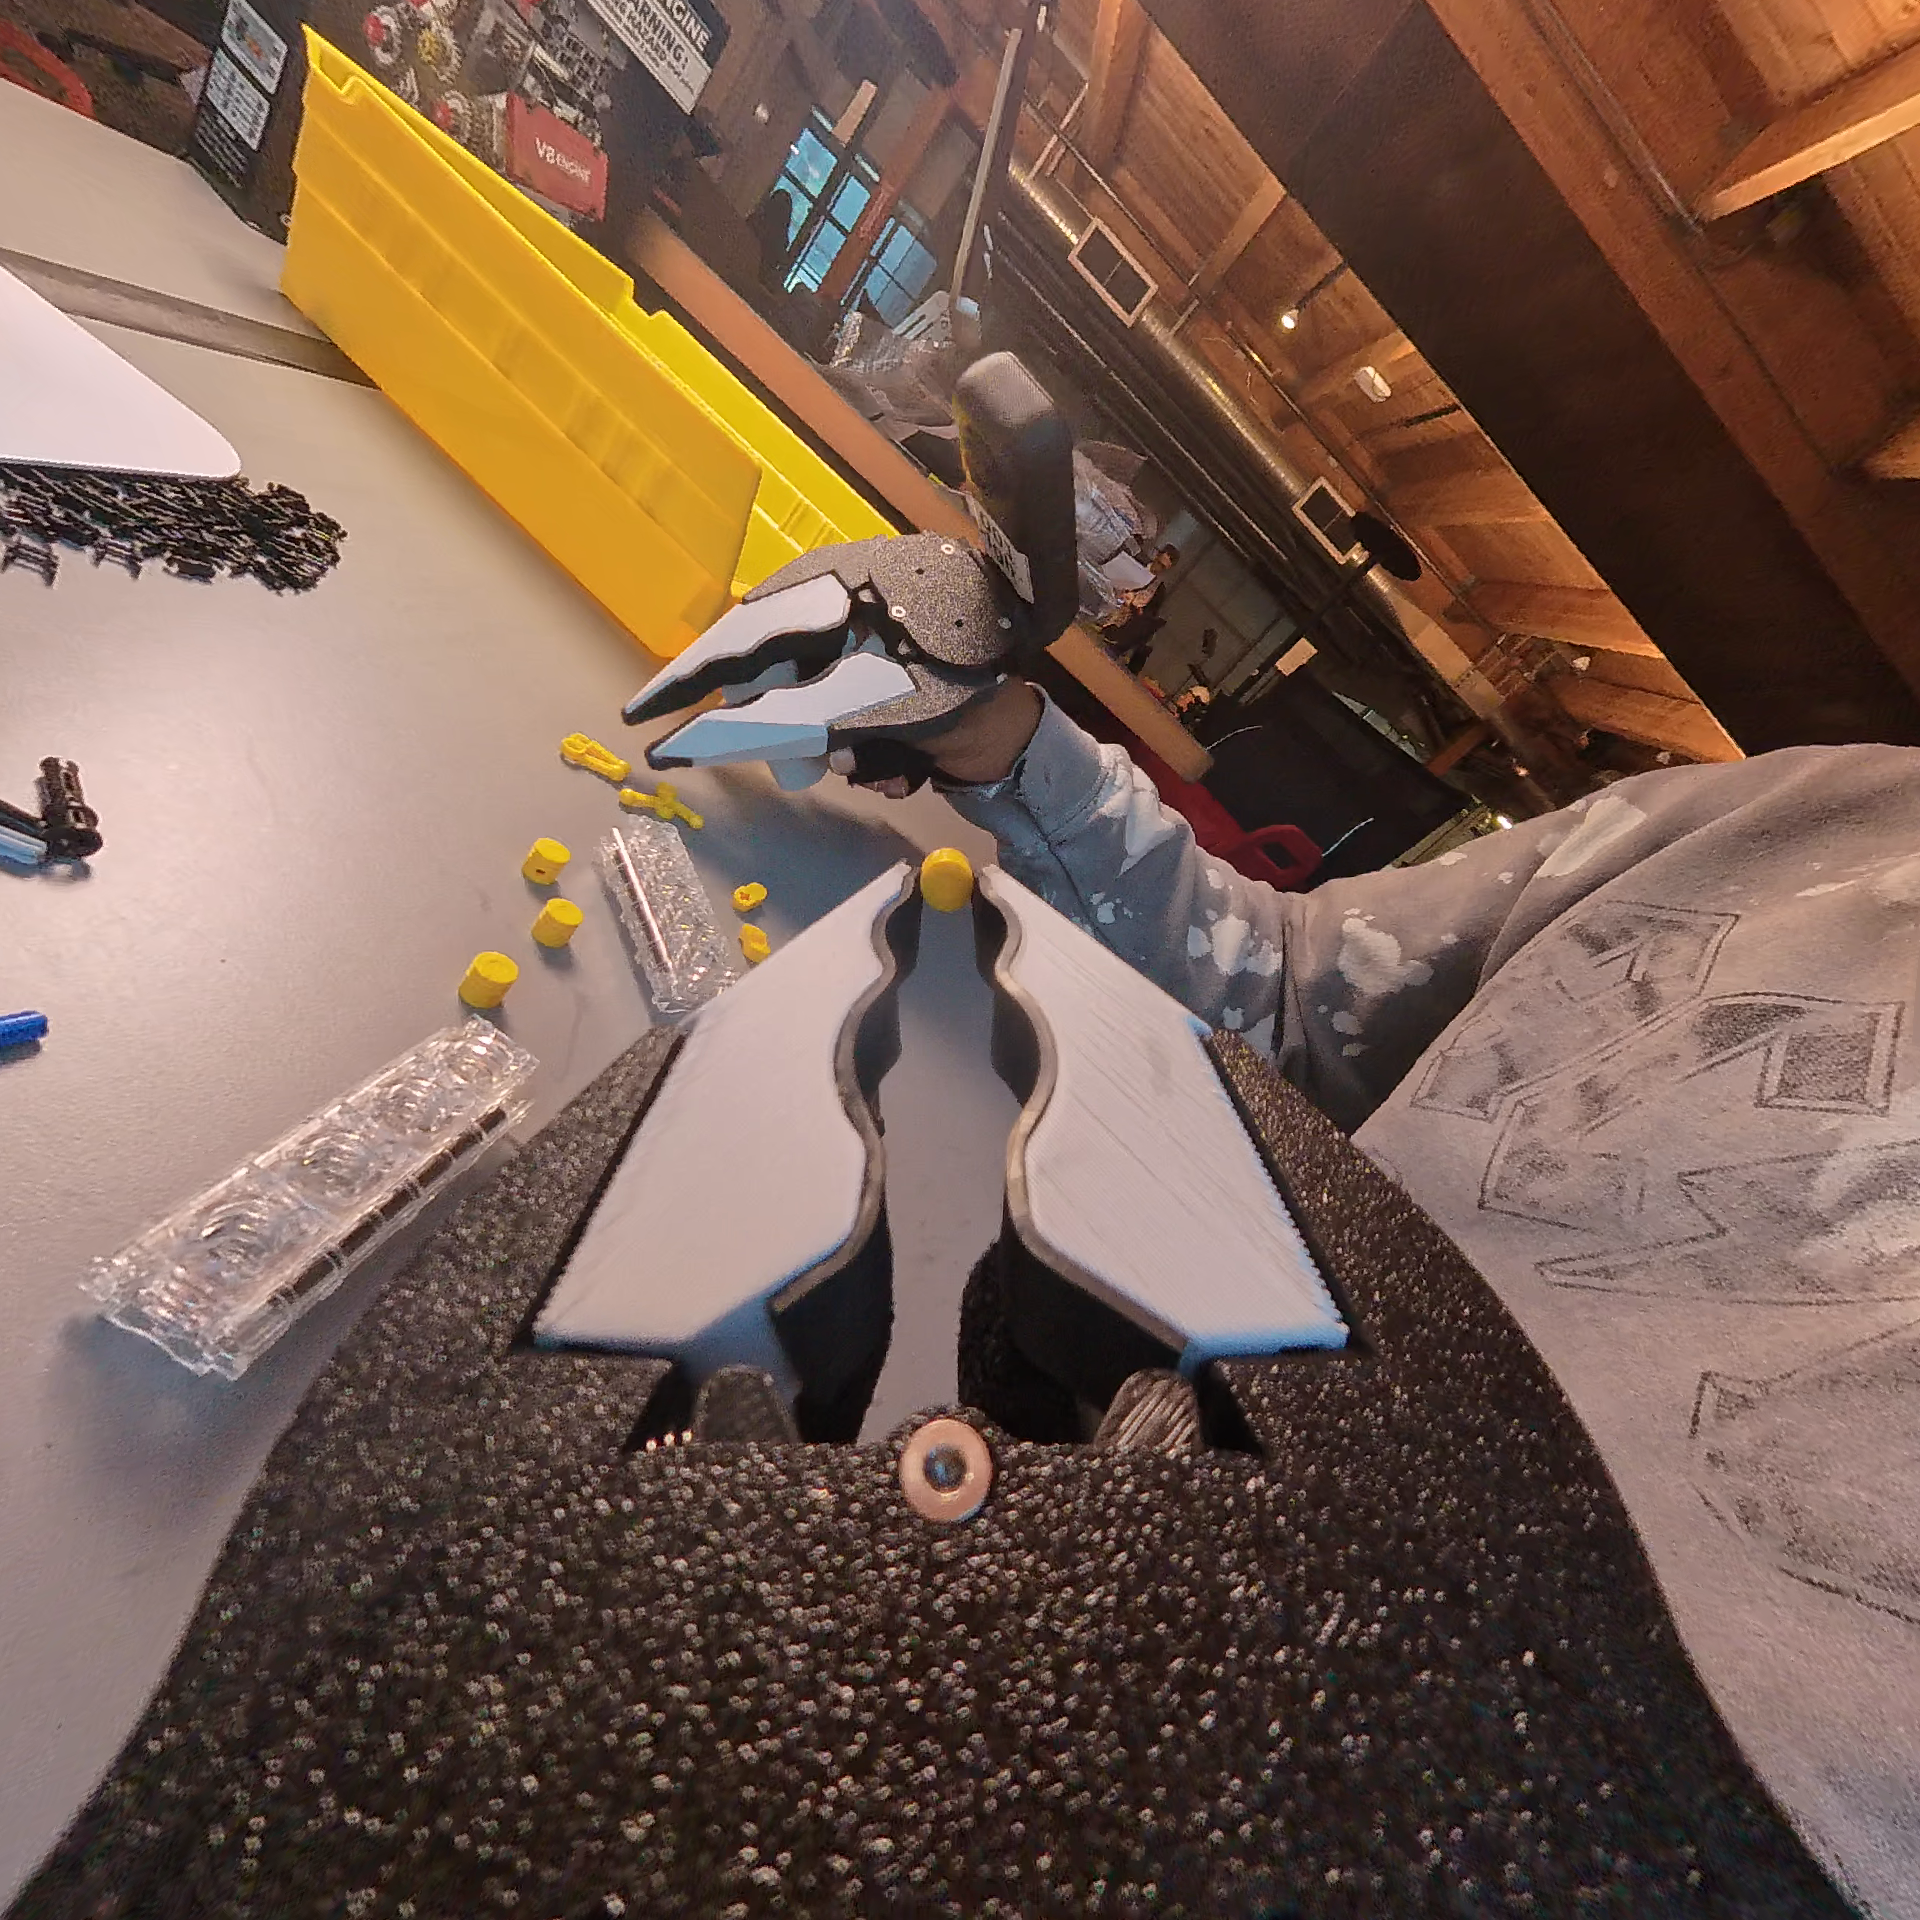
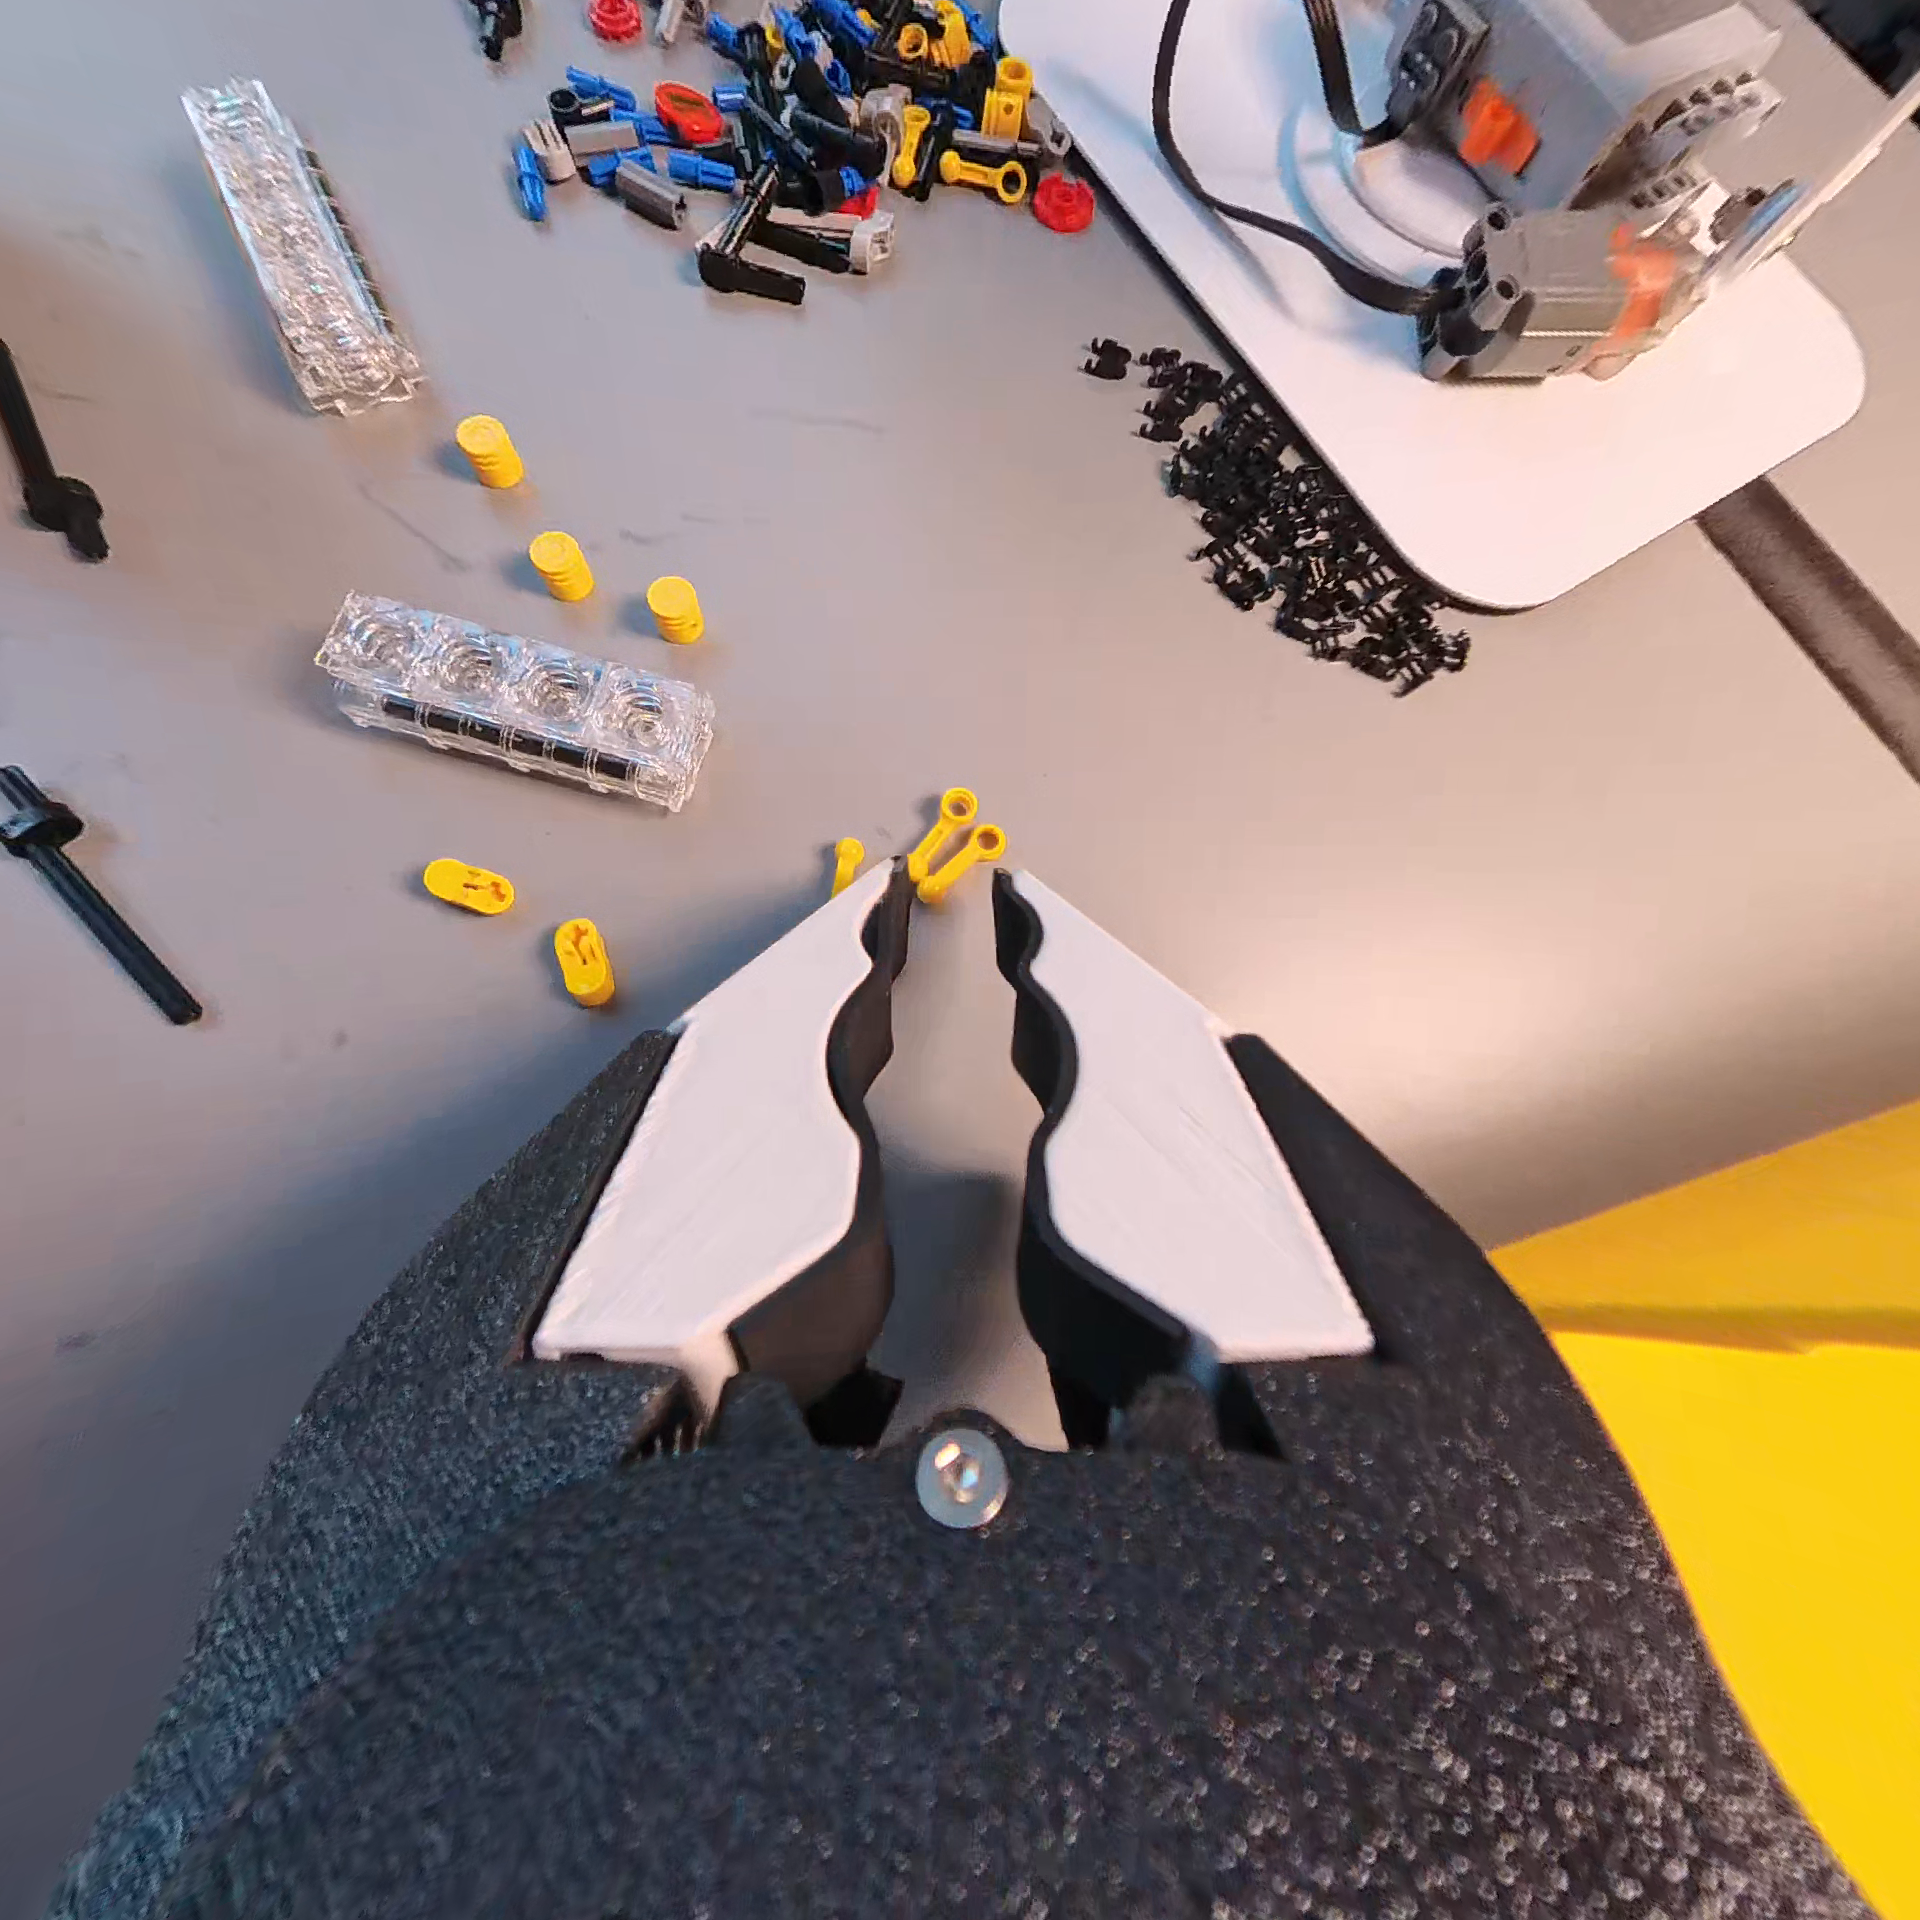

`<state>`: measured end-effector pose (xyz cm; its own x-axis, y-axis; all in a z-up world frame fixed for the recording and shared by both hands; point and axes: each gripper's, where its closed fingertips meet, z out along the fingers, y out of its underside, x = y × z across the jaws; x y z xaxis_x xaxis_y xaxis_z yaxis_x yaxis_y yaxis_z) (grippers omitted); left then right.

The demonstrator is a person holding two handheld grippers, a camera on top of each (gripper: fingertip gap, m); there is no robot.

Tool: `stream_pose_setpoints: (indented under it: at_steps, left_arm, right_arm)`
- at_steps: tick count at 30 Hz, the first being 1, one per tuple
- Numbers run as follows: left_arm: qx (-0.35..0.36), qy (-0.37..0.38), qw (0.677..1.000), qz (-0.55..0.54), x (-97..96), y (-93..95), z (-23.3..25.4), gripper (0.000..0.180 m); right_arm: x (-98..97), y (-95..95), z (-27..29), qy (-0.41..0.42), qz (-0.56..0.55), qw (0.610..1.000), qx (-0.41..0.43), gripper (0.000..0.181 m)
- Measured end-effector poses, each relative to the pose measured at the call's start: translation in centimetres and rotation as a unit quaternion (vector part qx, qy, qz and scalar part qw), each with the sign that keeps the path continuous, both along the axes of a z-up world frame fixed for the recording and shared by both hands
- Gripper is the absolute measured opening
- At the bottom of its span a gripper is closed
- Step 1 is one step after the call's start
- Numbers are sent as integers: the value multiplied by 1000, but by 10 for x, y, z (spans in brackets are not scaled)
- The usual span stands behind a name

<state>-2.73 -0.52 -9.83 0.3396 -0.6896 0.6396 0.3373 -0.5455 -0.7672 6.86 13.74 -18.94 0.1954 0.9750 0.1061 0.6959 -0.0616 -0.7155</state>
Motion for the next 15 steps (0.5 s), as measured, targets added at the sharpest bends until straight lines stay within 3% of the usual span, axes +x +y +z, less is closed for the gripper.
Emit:
stream_pose_setpoints:
  at_steps: [15]
  left_arm:
    - [-6, 8, 1000, -5, 2, -1, -3, 7]
  right_arm:
    - [-2, 7, -12, -28, -12, 999, -11, 5]
